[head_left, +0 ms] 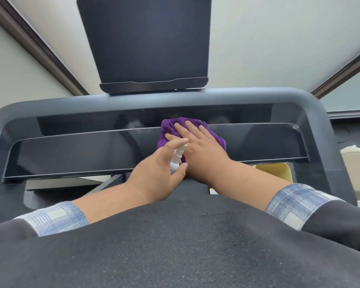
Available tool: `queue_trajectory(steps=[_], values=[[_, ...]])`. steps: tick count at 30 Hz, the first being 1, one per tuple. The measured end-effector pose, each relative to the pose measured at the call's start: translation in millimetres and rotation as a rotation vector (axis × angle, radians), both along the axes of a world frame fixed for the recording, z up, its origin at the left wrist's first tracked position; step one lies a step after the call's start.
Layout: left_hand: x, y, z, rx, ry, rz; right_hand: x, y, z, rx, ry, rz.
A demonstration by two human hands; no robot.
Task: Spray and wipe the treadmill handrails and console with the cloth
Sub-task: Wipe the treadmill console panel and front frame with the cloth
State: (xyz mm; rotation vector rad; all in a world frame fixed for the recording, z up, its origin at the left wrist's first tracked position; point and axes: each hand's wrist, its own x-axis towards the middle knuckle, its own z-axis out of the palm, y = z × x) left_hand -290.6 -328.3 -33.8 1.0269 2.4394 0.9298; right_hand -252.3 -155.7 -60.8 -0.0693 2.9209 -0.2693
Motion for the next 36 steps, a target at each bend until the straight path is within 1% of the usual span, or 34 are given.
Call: queue_trajectory(steps=[3,10,15,19,27,32,36], values=[[12,18,-2,-0.008,-0.016,0.000,24,37,2,-0.016,0.012,-0.098],[39,50,-5,-0.041,-0.100,0.014,87,128,-1,0.041,0.060,-0.338],[46,48,-6,-0.060,-0.100,0.048,107,153,-5,0.064,0.070,-0.412],[47,32,-3,-0.061,-0.097,0.090,99,139,-4,0.100,0.090,-0.419],[50,-12,-2,-0.066,-0.088,0.247,44,67,-6,0.092,0.072,-0.216],[45,-61,-2,-0.051,-0.051,0.345,11,20,-7,0.094,0.050,-0.100],[39,-104,1,-0.043,-0.034,0.417,-16,-25,-2,0.091,0.048,-0.046]])
